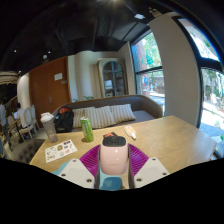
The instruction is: Arrange mouse
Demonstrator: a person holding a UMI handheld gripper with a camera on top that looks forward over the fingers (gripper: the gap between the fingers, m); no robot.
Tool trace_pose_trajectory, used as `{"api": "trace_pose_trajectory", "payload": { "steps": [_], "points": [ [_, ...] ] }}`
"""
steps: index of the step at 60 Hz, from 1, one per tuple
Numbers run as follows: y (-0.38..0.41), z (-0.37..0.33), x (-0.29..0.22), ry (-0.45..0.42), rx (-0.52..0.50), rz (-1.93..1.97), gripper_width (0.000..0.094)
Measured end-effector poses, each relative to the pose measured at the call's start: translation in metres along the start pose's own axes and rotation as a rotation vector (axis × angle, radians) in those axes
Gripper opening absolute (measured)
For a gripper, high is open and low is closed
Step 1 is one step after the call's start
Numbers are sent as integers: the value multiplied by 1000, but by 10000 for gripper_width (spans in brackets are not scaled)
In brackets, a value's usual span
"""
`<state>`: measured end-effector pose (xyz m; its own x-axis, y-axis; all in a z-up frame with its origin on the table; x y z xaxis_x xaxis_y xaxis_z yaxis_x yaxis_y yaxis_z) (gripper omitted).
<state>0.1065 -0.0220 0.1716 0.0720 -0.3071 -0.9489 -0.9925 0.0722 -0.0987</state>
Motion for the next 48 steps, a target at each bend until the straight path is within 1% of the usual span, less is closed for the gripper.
{"api": "trace_pose_trajectory", "payload": {
  "steps": [1,2,6,9,12,16,22,26,28,34,38,39,42,43,45,48],
  "points": [
    [11,-6,-1,-7,-7,4,382],
    [22,3,1,-1,-16,-1,382],
    [70,12,19,42,-59,-45,382],
    [104,15,48,95,-90,-74,382],
    [128,30,68,169,-122,-93,382],
    [142,42,95,246,-118,-102,383],
    [151,47,117,276,-98,-119,383],
    [160,46,130,306,-112,-125,393],
    [161,47,129,286,-107,-133,399],
    [161,46,128,309,-118,-147,502],
    [164,43,128,323,-165,-138,549],
    [165,42,128,325,-174,-140,588],
    [163,36,124,312,-195,-150,801],
    [161,33,123,305,-201,-158,859],
    [158,26,120,286,-209,-175,829],
    [154,14,117,261,-222,-190,829]
  ]
}}
Point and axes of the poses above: the point between the fingertips, and its own axes, seen from behind it with the camera up: y to the left, x down, z forward, the way the camera looks, the point moved 5 cm from there along -z, backward, against the way the camera looks, and after that the axes turned 13 degrees about -z, right-handed, at the moved point
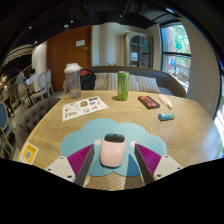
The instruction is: Arrange mouse
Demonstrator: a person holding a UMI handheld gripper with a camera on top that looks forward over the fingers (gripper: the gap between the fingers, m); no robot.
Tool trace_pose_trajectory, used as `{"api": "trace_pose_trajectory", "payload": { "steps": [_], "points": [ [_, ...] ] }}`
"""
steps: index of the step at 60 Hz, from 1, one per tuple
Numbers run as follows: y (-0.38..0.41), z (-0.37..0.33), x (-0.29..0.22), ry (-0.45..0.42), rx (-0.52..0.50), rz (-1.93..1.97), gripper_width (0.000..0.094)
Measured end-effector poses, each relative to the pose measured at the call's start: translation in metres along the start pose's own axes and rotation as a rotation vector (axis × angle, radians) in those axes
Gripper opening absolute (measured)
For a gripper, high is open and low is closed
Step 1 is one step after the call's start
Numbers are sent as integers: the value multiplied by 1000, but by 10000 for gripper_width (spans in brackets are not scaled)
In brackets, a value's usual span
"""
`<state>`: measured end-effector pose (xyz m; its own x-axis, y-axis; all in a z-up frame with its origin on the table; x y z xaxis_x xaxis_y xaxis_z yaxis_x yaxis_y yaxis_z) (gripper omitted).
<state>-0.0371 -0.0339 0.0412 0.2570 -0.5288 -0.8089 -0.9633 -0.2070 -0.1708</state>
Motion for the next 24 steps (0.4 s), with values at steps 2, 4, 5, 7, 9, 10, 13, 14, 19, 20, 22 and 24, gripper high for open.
{"api": "trace_pose_trajectory", "payload": {
  "steps": [2,4,5,7,9,10,13,14,19,20,22,24],
  "points": [
    [0,-10,1,-14,-6,2,835],
    [-1,-21,1,-29,-20,14,835],
    [-1,-27,1,-36,-31,21,837],
    [-2,-38,3,-47,-50,38,835],
    [-4,-49,6,-55,-65,53,837],
    [-5,-54,7,-59,-69,61,838],
    [-9,-71,13,-72,-72,76,838],
    [-11,-75,16,-78,-73,79,838],
    [-22,-99,34,-87,-66,78,835],
    [-23,-103,38,-86,-66,75,836],
    [-27,-112,47,-82,-67,67,836],
    [-31,-120,57,-76,-66,58,835]
  ]
}}
Point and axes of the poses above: the point between the fingertips, and its own axes, seen from behind it with the camera up: y to the left, x down, z forward, the way the camera looks, the point moved 5 cm from there along -z, backward, against the way the camera looks, and after that the axes turned 13 degrees about -z, right-handed, at the moved point
